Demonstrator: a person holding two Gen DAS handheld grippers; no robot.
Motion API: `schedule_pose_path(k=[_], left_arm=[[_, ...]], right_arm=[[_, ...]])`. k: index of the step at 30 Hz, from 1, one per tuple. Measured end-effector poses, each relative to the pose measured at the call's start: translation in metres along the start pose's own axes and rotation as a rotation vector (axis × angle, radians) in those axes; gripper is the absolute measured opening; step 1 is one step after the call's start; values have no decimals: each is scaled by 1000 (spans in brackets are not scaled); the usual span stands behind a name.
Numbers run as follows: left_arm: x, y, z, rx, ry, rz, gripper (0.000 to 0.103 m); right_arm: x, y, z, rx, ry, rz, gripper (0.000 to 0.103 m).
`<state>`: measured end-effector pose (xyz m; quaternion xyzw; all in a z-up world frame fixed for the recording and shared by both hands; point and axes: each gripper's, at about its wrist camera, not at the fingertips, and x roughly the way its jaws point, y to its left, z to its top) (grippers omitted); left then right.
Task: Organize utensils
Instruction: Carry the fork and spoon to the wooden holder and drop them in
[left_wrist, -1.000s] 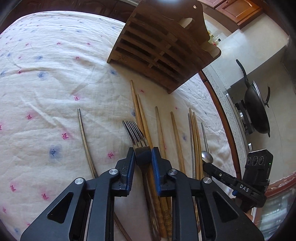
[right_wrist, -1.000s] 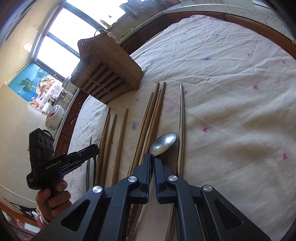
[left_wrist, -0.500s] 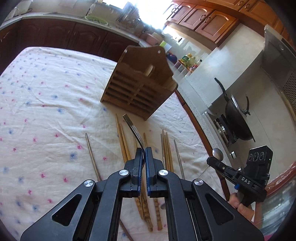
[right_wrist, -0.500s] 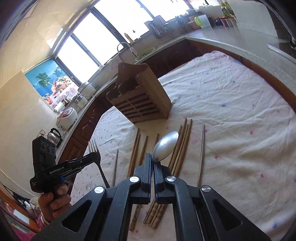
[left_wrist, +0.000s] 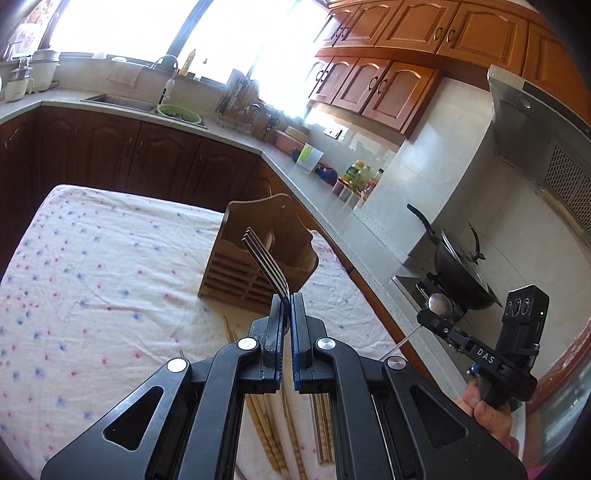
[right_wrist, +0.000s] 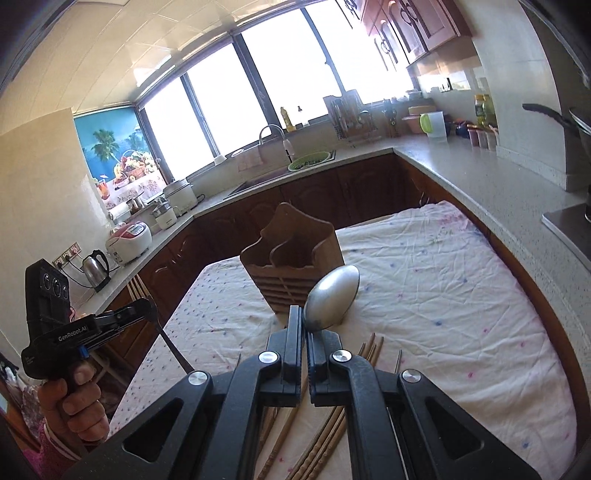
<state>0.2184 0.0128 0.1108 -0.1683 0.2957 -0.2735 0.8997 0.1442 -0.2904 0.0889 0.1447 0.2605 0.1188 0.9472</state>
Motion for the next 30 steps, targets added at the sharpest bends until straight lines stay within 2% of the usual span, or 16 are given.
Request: schedule_pose_path(k=[12, 18, 22, 26, 30], left_arm=[[47, -1, 96, 67, -171, 57, 2], [90, 9, 132, 61, -223, 92, 2], [129, 21, 129, 64, -206, 143, 2], [163, 35, 109, 60, -156, 167, 2], [180, 46, 90, 72, -115, 180, 2]], right_arm=[[34, 26, 84, -149, -146, -57, 2], [78, 25, 113, -186, -145, -74, 2], [116, 17, 108, -211, -105, -93, 2], [148, 9, 91, -220, -43, -108, 2], [165, 3, 74, -236, -7, -108, 2]])
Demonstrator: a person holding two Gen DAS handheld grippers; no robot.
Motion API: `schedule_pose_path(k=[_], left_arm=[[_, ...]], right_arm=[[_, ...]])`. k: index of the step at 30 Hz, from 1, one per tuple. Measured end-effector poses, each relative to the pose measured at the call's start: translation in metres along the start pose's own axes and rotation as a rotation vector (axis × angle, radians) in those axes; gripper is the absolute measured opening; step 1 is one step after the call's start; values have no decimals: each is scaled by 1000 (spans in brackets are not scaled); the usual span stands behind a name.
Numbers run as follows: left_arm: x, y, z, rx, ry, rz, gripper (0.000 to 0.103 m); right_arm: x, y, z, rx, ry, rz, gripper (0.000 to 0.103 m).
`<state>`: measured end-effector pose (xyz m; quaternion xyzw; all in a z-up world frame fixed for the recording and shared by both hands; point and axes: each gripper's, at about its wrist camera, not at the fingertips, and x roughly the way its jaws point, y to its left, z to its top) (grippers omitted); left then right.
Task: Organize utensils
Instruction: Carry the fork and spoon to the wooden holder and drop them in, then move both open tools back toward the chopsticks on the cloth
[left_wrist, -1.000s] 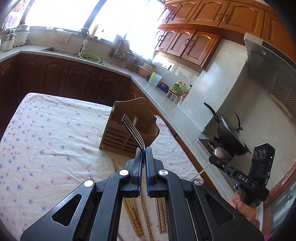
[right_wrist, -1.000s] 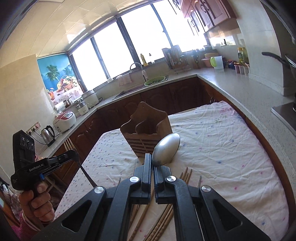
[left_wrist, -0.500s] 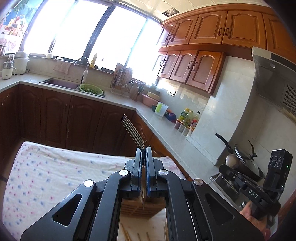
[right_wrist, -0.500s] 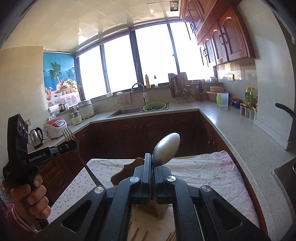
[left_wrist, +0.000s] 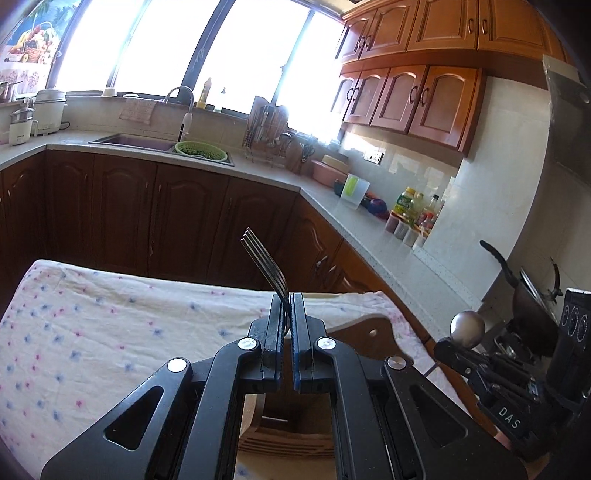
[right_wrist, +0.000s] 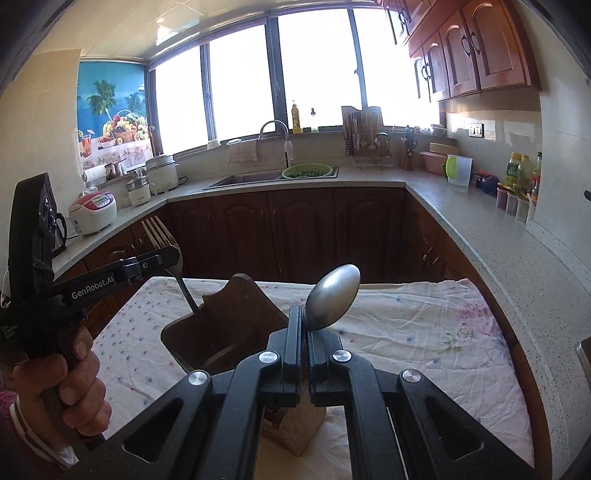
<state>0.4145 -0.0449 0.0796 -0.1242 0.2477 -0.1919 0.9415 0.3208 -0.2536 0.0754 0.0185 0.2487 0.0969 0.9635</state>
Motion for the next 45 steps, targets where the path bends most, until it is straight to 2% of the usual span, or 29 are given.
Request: schedule_pose_path(k=[8, 17, 19, 20, 21, 22, 23, 25, 27, 28, 29, 30, 31, 33, 34, 39, 45], left_arm=[[13, 2, -28, 50, 69, 21, 3], [13, -1, -23, 67, 82, 33, 4], [13, -2, -22, 64, 91, 46, 9], [12, -3, -20, 61, 89, 45, 15], [8, -3, -19, 55, 85, 46, 24], [4, -3, -19, 47, 81, 52, 30], [-1, -2, -18, 39, 72, 56, 43], [-14, 0, -18, 23, 51, 64, 54], [-28, 5, -19, -1, 38, 80, 69], [-37, 8, -20, -17, 28, 85, 71], [-46, 11, -22, -35, 22, 91, 78], [-56, 15, -24, -53, 19, 101, 87], [-66, 19, -27, -71, 13, 113, 89], [-87, 27, -37, -100, 7, 123, 92], [-97, 30, -42, -111, 8, 124, 93], [-145, 43, -72, -167, 23, 154, 96], [-190, 46, -109, -178, 45, 195, 96]], right_arm=[[21, -5, -16, 5, 53, 8, 2], [21, -7, -13, 38, 58, 27, 2], [20, -9, -12, 54, 61, 37, 4], [19, -10, -12, 63, 62, 41, 5], [17, -12, -11, 72, 62, 45, 8], [14, -13, -11, 84, 57, 50, 14], [10, -16, -10, 99, 52, 53, 20], [1, -22, -10, 138, 28, 62, 48], [-10, -26, -11, 174, 7, 69, 52], [-15, -29, -12, 190, 2, 70, 52], [-21, -31, -12, 209, -4, 75, 55], [-28, -33, -13, 227, -14, 81, 64], [-35, -35, -15, 244, -27, 87, 79], [-52, -36, -21, 265, -58, 86, 94], [-61, -36, -25, 272, -70, 88, 99], [-100, -29, -47, 288, -92, 100, 100], [-142, -19, -82, 288, -97, 76, 100]])
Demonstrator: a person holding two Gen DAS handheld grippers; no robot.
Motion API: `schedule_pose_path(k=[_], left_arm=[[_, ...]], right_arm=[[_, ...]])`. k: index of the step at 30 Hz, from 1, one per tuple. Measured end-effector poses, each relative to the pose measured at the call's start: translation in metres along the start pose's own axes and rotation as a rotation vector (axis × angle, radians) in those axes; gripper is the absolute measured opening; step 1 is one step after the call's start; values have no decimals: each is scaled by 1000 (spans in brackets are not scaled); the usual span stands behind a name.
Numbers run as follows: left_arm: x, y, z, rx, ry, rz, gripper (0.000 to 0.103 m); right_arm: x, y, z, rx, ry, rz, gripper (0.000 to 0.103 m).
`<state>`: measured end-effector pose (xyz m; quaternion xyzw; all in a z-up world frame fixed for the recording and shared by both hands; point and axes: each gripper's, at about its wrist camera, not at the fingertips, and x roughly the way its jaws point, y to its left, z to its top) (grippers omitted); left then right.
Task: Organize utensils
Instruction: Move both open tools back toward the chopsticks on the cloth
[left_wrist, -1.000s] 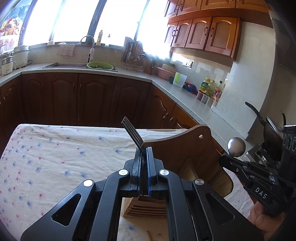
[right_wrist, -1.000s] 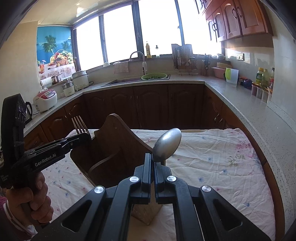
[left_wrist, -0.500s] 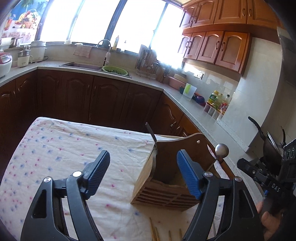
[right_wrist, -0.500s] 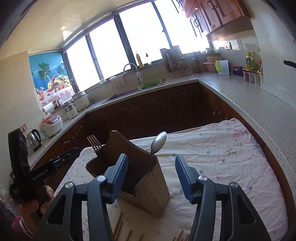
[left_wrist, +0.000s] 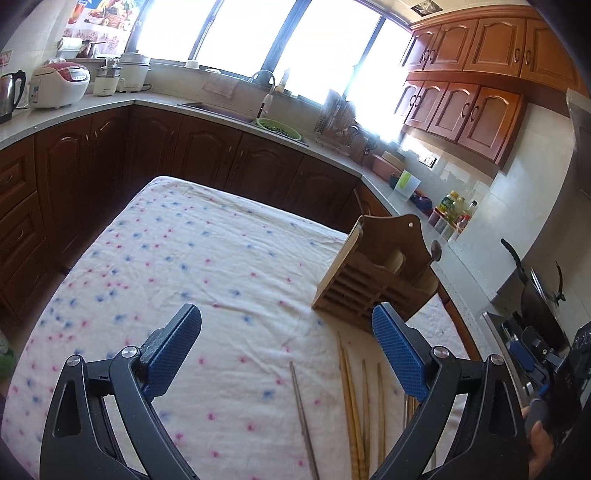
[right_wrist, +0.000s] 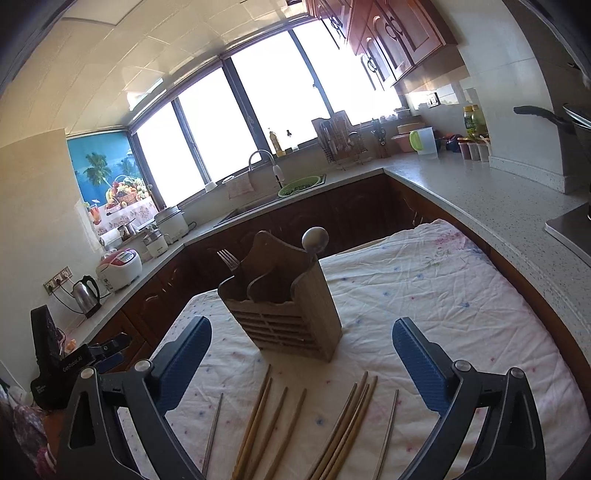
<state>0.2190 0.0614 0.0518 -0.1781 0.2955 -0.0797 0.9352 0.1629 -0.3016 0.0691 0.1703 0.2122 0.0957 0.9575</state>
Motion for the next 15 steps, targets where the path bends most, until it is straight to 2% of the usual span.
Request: schedule_pose_path(k=[6, 15], left_arm=[[-19, 1, -37, 48, 45, 16, 96], [-9, -13, -65, 98, 140, 3, 96]], right_arm=[[-27, -3, -33, 14, 33, -29, 100], [-34, -17, -75, 23, 121, -91, 99]])
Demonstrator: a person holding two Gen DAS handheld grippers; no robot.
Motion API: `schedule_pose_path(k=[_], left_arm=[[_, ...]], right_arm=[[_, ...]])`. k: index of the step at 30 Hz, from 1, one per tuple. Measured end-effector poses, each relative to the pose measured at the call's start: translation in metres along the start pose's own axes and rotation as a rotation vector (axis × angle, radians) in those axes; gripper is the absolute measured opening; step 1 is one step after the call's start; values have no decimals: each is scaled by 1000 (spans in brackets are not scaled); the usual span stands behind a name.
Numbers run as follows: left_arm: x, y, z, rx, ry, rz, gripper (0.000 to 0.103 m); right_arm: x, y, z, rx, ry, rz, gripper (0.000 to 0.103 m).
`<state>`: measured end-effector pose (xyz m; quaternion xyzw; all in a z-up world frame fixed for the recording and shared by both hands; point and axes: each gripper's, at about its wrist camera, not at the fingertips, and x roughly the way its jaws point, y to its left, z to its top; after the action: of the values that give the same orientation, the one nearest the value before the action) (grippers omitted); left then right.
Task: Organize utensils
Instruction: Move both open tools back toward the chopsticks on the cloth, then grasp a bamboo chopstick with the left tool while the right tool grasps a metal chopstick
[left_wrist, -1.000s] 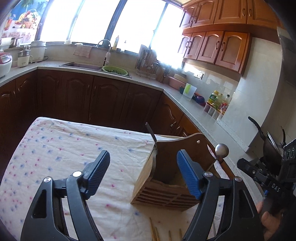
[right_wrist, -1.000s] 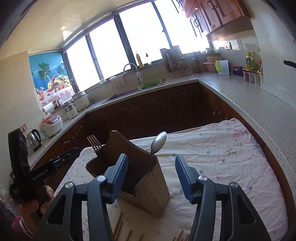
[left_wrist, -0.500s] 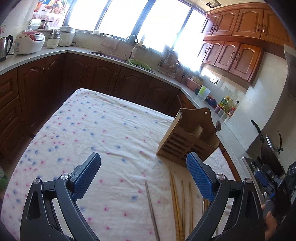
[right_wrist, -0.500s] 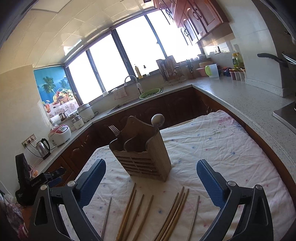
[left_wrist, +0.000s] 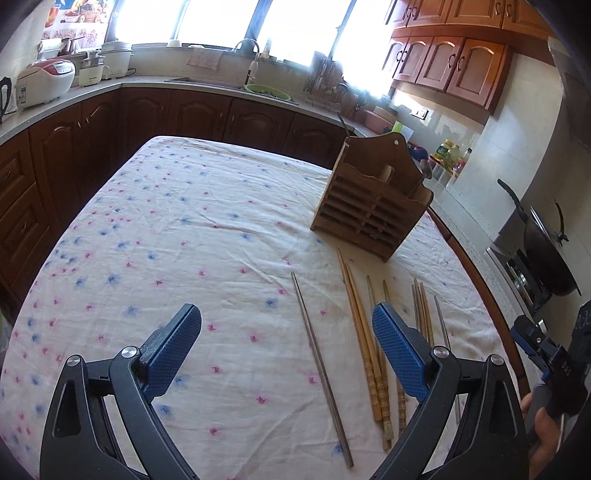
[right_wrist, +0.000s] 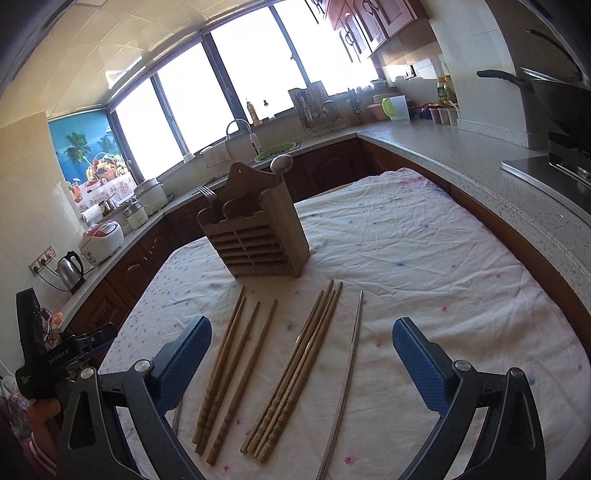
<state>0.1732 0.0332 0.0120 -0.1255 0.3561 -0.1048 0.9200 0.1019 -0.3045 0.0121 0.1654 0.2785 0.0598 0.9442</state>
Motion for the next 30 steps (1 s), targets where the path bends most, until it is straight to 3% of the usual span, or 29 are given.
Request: schedule_pose_path(k=[9, 11, 16, 21, 30], left_arm=[[32, -28, 4, 76, 92, -3, 95], [42, -33, 7, 91, 108, -1, 93], [78, -47, 23, 118, 163, -7, 89], [129, -60, 38, 140, 236, -7, 72], [201, -78, 59, 182, 328, 28, 38]], right_arm=[[26, -4, 0, -15, 67, -25, 98], [36, -7, 2, -17, 90, -32, 93], [66, -20, 8, 8, 165, -54, 67], [93, -34, 9, 25, 235, -98, 46], [124, -41, 13, 1, 287, -148, 28]])
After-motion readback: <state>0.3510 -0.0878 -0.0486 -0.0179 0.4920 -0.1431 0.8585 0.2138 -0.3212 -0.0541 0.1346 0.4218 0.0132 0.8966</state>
